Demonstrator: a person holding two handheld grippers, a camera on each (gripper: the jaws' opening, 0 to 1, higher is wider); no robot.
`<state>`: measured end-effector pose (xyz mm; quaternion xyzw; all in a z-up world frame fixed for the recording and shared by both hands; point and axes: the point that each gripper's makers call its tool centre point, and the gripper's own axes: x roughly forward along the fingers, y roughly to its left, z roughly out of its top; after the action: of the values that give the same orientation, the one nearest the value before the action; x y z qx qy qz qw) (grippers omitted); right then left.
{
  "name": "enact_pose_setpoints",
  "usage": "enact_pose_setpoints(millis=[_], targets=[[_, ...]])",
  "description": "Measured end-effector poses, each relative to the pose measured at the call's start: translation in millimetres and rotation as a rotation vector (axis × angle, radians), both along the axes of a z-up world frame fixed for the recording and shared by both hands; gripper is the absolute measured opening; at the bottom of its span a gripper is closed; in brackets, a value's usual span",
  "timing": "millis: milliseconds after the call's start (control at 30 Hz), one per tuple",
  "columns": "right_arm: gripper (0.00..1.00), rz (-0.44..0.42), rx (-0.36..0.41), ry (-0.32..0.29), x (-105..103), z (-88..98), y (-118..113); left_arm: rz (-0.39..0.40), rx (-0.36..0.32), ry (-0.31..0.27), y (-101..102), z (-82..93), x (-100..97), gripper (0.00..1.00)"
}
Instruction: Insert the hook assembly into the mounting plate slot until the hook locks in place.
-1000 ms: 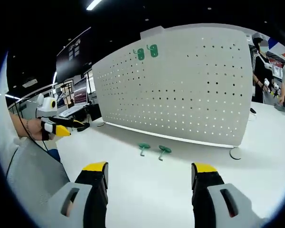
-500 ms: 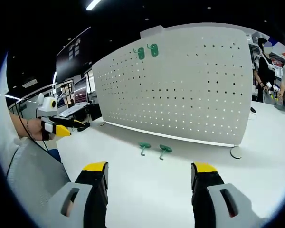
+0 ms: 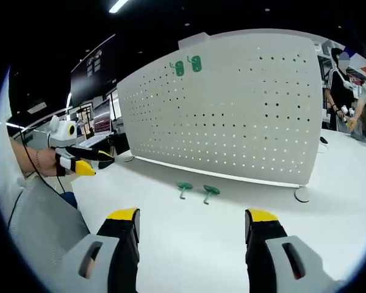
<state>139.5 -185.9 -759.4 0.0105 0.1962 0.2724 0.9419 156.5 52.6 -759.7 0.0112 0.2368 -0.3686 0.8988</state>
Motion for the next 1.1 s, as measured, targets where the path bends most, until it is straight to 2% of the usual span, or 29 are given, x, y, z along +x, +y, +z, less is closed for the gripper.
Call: enact_pose_setpoints(millis=[367,833,933,1100], targets=[[0.68,-0.002,-0.001,0.001,0,-0.9,0,-0.096,0.082,-0.010,-7,0.5,20.0,0.78],[0.68,-0.003,-0.018,-0.005,0,-0.9,0,-0.244,0.210,-0.015,-25,-14.3,41.2,0.79],[0.68,-0.010,-0.017,-0.006,0,-0.7,-1,-0.257,0.198,0.018,-29,-20.2,48.6,0.78],[0.68,-0.017,-0.015,-0.007,0,-0.3,-3,-0.289,0.230,0.037,-34,-30.0,54.4,0.79]])
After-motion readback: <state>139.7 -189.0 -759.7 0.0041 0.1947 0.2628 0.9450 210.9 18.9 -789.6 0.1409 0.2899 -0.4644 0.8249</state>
